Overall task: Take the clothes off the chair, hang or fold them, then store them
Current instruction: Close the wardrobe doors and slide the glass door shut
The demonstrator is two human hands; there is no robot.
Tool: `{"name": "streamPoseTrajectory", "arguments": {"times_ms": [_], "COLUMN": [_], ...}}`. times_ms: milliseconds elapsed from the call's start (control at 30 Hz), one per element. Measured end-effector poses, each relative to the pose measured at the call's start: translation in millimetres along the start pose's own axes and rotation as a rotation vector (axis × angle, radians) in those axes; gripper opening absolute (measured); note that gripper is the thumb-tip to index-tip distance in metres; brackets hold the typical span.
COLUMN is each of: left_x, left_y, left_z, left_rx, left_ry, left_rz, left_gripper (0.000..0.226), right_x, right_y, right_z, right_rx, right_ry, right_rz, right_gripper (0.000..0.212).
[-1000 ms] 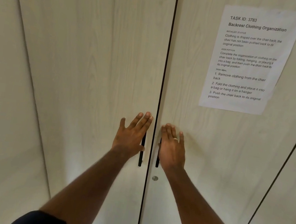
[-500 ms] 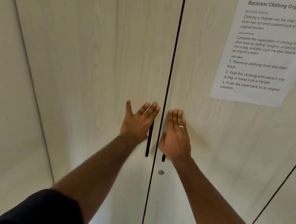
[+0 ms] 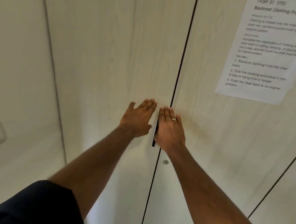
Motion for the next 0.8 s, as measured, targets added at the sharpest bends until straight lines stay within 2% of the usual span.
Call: {"name": "streamPoseTrajectory", "arguments": {"times_ms": [200, 500, 600, 700, 800], "left_x": [-68.2, -197.2, -216.5, -225.1, -226.2], "left_y": [11.2, 71.7, 89.0, 102.3, 117.6], "left_z": [-80.8, -297.1, -378.0, -454.7, -540.9], "left_rx": [0.074, 0.000, -0.004, 0.009, 0.031], "left_ry": [-0.166, -0.583, -0.693, -0.761, -0.921], "left_rz": [-0.199, -0.434, -0.485, -0.502, -0.524], "left_gripper": [0.065, 0.029, 0.019, 0.018, 0.018], "right_x": [-72.0, -284.8, -356.9, -421.3, -478.7], "right_y": [-10.6, -7.0, 3.1, 13.5, 21.7], "right_z": [-8.5, -74.4, -112.1, -155.2, -207.1], "right_rx": [0.121, -0.013, -0.046, -0.091, -0.131], "right_ry": [-0.158, -0.476, -0.615, -0.784, -0.947], "right_rz": [0.070, 0.110, 0.121, 0.129, 0.138], "right_gripper": [0.071, 0.019, 0.016, 0.017, 0.021]}}
Point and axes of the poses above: each hand's wrist, its own z-axis towards the middle knuckle, its own y-axis out of the palm, x = y × z, the point moved 4 cm from there along z, towards the middle knuckle, and after that the axes turned 15 degrees about -x, right-handed, at the moved point
